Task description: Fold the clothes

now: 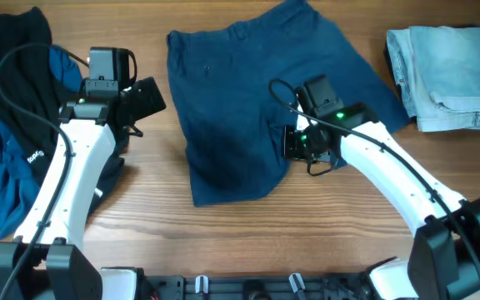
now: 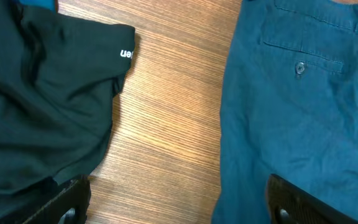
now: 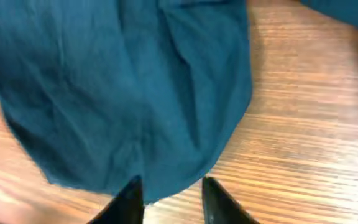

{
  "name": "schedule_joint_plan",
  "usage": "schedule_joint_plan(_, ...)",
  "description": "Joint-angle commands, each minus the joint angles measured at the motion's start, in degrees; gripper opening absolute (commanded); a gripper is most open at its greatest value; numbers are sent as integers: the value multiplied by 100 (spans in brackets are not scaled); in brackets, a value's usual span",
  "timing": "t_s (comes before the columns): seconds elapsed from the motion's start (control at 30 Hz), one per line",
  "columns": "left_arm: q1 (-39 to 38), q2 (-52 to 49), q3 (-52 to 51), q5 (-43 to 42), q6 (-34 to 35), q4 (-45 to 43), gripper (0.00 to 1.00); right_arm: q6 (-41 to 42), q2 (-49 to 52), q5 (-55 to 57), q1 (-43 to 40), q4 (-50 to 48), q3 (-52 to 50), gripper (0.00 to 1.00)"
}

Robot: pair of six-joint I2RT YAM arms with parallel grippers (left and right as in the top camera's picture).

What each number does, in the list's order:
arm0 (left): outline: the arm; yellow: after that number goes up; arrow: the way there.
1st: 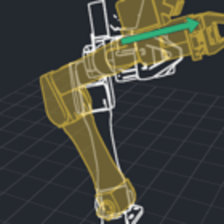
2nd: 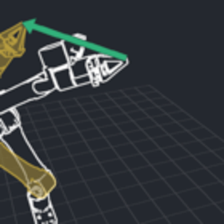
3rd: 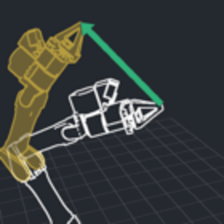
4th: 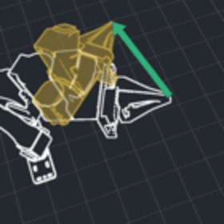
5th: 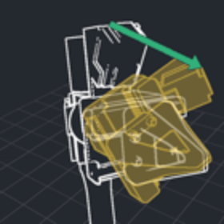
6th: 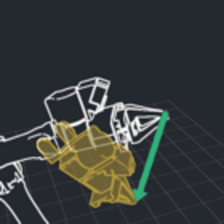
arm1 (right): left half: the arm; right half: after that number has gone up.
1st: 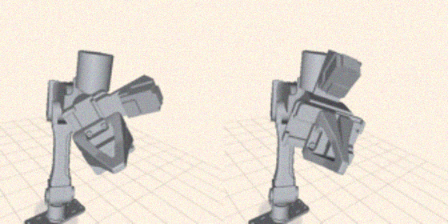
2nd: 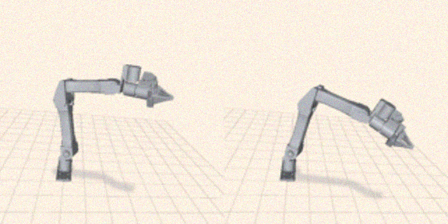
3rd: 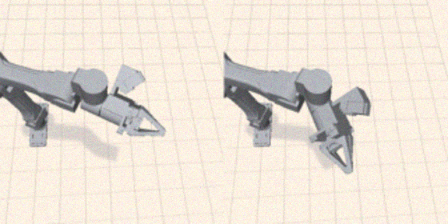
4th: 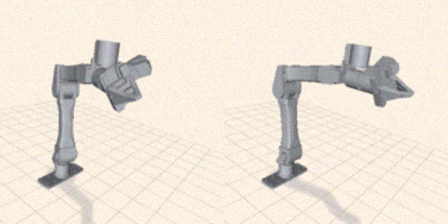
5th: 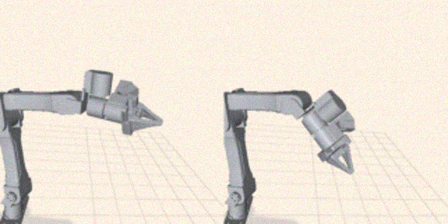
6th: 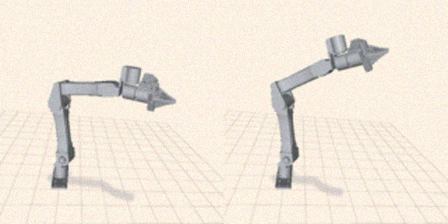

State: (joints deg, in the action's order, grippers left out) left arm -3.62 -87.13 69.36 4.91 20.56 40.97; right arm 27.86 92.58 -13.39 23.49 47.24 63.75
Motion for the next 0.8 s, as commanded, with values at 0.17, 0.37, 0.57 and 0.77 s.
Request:
schedule_joint_plan(0.17, 37, -31, -4, 96, -87, 90, 89, 70, 516, 203, 24, -1718, -1392, 39)
schedule_joint_plan(0.37, 37, -31, -4, 98, -87, 136, 89, -68, 516, 140, 35, -3198, -2011, 14)
schedule_joint_plan(0.57, 37, -31, -4, 98, -85, 221, 89, 63, -203, 87, -70, -1556, -1532, 4)
schedule_joint_plan(0.77, 37, -31, -4, 96, -85, 260, 89, 66, -796, 227, -57, -872, -975, 4)
